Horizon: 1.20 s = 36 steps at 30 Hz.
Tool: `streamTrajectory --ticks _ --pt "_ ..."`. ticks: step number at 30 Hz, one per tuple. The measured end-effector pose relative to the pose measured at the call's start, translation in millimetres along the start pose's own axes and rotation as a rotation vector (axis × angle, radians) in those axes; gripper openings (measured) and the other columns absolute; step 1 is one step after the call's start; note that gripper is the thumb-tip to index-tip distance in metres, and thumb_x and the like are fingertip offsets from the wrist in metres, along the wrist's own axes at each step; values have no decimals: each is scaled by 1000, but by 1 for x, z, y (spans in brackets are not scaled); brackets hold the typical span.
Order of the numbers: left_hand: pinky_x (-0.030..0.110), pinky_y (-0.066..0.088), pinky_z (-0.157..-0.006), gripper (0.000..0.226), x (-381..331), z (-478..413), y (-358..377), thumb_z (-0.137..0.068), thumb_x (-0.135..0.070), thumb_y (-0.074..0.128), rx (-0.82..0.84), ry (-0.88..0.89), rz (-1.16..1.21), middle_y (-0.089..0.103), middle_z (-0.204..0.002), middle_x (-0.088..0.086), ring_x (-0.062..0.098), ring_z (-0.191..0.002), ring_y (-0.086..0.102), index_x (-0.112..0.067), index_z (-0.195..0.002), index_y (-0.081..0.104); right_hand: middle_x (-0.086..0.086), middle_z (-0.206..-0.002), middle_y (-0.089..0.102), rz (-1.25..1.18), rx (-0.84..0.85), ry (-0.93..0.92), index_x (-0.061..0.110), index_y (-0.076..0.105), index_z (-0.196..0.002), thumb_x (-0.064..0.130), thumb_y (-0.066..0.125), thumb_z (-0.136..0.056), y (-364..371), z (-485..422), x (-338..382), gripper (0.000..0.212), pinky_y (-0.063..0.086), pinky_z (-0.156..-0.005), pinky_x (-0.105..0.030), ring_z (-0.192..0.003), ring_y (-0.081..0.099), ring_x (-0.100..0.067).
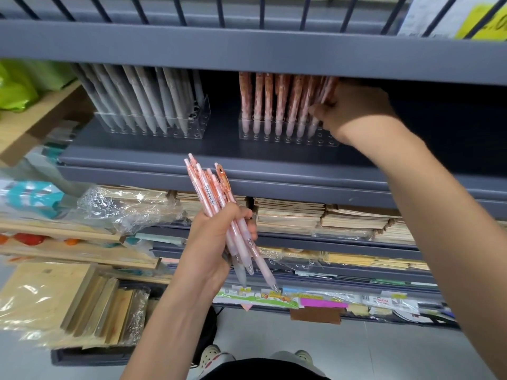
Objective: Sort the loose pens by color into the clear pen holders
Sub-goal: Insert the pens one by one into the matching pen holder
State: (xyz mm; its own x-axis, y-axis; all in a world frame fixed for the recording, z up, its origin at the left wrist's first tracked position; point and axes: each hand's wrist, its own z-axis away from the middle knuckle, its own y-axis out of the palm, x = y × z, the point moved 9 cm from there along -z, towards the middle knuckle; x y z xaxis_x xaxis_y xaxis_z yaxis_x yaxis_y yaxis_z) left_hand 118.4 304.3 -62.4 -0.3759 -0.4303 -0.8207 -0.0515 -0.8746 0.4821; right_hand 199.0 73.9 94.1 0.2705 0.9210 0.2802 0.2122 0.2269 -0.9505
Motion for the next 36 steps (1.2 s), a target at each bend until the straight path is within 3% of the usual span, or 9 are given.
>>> streamTrajectory --ticks 4,8,11,14,16,18,20,28,36 --pt "31 52 -53 26 0 2 1 -69 -7 67 2 -1 -4 57 -60 2 17 -54 57 -11 -89 51 -10 -109 68 -124 131 1 12 60 -116 43 53 -97 9 -7 -3 37 55 -87 -39 -98 66 -33" --pt "29 52 -52 22 1 3 2 -70 -6 67 -13 -6 12 57 -61 3 16 -54 58 -9 -87 54 -7 -82 70 -170 184 6 4 65 -103 37 57 -96 13 -9 -4 35 54 -66 -32 -68 65 -26" --pt "28 53 -53 14 1 3 0 -75 -5 67 -36 -9 25 59 -62 4 16 -56 61 -6 -85 59 -10 -78 73 -97 118 6 9 73 -91 43 65 -89 4 2 -10 35 58 -74 -35 -69 70 -27" --pt "27 53 -54 5 -1 4 -4 -82 -3 65 -69 1 32 61 -62 5 16 -57 62 -4 -83 60 -3 -70 72 -433 -9 45 18 70 -75 38 67 -87 -2 50 -22 24 58 -62 -39 -59 66 -22" --pt "27 54 -54 3 -2 4 -5 -86 -2 61 -93 6 35 61 -63 6 16 -58 62 -4 -84 61 -2 -64 70 -731 156 39 17 67 -72 37 68 -88 22 102 -18 25 50 -48 -32 -47 57 -15" --pt "27 54 -55 2 -1 4 -4 -86 -2 61 -110 8 39 62 -64 8 17 -60 63 -3 -85 61 2 -65 69 -897 450 63 22 70 -77 43 69 -84 60 159 -4 23 47 -47 -25 -47 56 -12" --pt "26 54 -54 3 0 4 -1 -81 -5 64 -122 9 37 63 -65 9 18 -59 64 -3 -83 63 7 -67 68 -971 594 113 26 71 -81 46 73 -78 88 196 2 20 46 -48 -23 -48 55 -9" --pt "26 55 -53 7 10 8 20 -88 -3 57 -103 -28 17 69 -66 13 20 -57 67 -3 -83 62 7 -70 70 -1036 557 192 20 77 -86 20 77 -82 100 206 -14 4 40 -46 -13 -51 53 3" --pt "25 59 -63 6 1 5 19 -89 -1 56 -185 -9 119 73 -72 11 19 -68 73 0 -89 62 1 -63 64 -1066 676 211 19 74 -78 15 78 -80 93 219 -50 5 35 -40 -19 -43 46 -12"
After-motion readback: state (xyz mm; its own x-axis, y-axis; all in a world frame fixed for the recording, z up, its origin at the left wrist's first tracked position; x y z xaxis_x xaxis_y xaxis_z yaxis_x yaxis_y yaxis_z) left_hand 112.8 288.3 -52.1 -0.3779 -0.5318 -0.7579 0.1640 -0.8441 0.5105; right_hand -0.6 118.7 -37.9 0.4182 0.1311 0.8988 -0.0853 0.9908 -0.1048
